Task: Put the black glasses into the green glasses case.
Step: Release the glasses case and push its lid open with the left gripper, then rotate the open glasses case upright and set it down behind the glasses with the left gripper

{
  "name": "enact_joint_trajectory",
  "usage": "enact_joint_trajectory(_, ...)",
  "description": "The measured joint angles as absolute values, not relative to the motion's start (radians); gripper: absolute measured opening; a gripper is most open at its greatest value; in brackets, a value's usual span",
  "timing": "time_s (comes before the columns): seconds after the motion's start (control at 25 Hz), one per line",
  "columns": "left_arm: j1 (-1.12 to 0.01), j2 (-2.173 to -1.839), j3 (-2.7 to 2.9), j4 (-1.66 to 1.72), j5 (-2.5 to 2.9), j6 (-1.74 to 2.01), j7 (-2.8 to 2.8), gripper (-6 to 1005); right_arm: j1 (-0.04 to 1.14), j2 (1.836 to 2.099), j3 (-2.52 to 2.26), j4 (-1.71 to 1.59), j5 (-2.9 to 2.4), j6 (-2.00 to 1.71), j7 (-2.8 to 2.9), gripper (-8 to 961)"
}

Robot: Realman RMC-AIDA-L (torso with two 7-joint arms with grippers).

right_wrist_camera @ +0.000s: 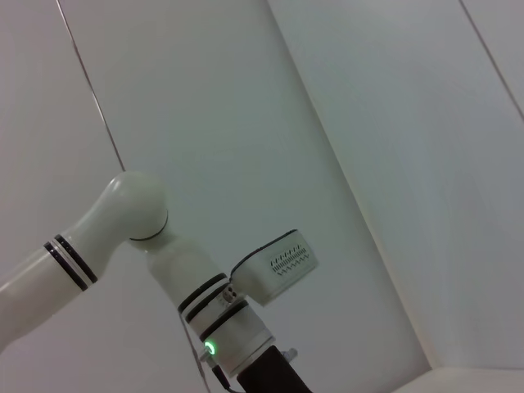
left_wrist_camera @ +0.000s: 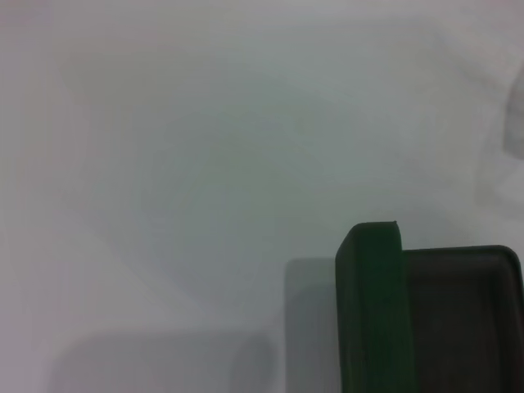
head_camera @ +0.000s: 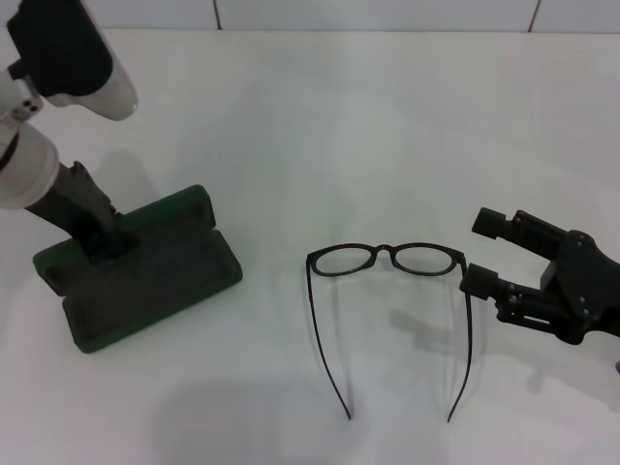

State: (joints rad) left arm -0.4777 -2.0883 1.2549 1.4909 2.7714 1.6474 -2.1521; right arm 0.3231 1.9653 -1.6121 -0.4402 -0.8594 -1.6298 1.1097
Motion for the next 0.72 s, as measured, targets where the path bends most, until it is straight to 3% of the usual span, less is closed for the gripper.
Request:
enact_joint_trajectory(0.12, -0.478, -2.089, 1.262, 1.495, 2.770, 1.648, -2.154, 212, 0.322, 1.967, -1.612, -0.440, -0.859, -1.630, 1.109, 840)
enact_joint_trajectory(0.72, -0.505, -2.087, 1.265, 1.615, 2.698, 1.642, -2.120, 204, 0.315, 1.962, -1.610, -0.440, -0.862, -1.667, 1.108, 839)
